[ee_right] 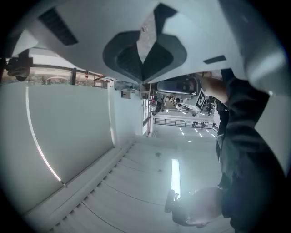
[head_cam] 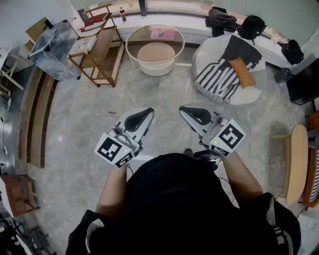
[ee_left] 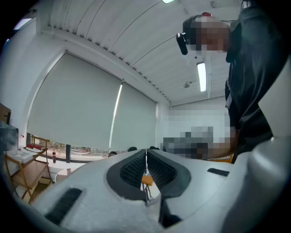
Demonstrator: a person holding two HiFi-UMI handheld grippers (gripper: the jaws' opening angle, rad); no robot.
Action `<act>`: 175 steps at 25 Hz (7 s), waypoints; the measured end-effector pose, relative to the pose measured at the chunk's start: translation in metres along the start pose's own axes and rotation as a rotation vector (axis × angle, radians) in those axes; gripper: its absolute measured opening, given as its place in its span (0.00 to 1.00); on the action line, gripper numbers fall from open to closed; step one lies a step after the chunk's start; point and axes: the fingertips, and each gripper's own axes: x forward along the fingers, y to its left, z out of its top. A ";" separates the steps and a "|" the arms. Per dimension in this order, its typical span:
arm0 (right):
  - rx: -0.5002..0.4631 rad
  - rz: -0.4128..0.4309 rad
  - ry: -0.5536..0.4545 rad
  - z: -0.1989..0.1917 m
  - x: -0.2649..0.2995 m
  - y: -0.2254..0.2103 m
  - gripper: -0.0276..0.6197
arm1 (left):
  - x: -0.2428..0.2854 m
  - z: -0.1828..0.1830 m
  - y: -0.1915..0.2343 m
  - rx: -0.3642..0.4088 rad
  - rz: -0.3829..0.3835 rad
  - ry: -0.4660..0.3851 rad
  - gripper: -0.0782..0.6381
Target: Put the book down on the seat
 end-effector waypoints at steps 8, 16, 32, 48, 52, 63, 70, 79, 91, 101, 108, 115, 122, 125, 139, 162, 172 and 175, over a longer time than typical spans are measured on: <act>0.002 -0.013 0.015 0.002 0.012 0.014 0.08 | -0.012 0.007 0.012 0.000 -0.030 -0.027 0.15; 0.034 -0.037 0.035 -0.002 0.022 0.015 0.08 | -0.024 0.000 0.021 -0.042 -0.038 -0.041 0.15; 0.036 0.066 -0.088 0.028 0.036 -0.006 0.09 | -0.039 0.009 0.037 0.024 -0.027 -0.094 0.15; 0.059 0.052 -0.170 0.022 0.133 -0.154 0.09 | 0.046 0.009 0.152 0.001 -0.155 0.028 0.14; 0.071 0.040 -0.152 0.022 0.136 -0.200 0.09 | 0.084 0.020 0.191 -0.022 -0.140 -0.024 0.14; 0.137 0.069 -0.160 -0.004 0.186 -0.297 0.09 | 0.152 0.016 0.258 -0.092 -0.147 -0.006 0.14; 0.183 0.076 -0.190 -0.012 0.212 -0.355 0.09 | 0.179 -0.005 0.300 -0.107 -0.191 0.039 0.14; 0.159 0.023 -0.039 -0.017 0.290 -0.438 0.09 | 0.245 -0.003 0.398 -0.198 -0.335 -0.009 0.14; 0.193 -0.011 0.014 -0.011 0.376 -0.524 0.09 | 0.307 0.008 0.531 -0.270 -0.552 -0.062 0.14; 0.328 -0.129 0.023 -0.055 0.369 -0.639 0.09 | 0.384 -0.024 0.607 -0.300 -0.423 -0.001 0.14; 0.389 -0.070 0.089 -0.110 0.358 -0.747 0.09 | 0.447 -0.068 0.681 -0.344 -0.165 0.058 0.14; 0.627 -0.080 0.199 -0.209 0.348 -0.839 0.09 | 0.493 -0.095 0.723 -0.315 -0.013 0.123 0.14; 0.743 -0.161 0.118 -0.285 0.364 -0.893 0.09 | 0.500 -0.176 0.785 -0.413 0.131 0.248 0.14; 0.769 -0.190 0.163 -0.339 0.369 -0.896 0.21 | 0.494 -0.228 0.808 -0.474 0.143 0.291 0.15; 0.855 -0.372 0.398 -0.509 0.386 -0.883 0.28 | 0.486 -0.431 0.875 -0.615 0.078 0.465 0.31; 0.979 -0.455 0.550 -0.595 0.387 -0.864 0.31 | 0.488 -0.559 0.855 -0.846 0.179 0.738 0.40; 0.976 -0.505 0.568 -0.603 0.388 -0.864 0.31 | 0.485 -0.567 0.850 -0.826 0.179 0.776 0.40; 0.965 -0.491 0.571 -0.602 0.389 -0.862 0.31 | 0.486 -0.568 0.847 -0.807 0.174 0.792 0.40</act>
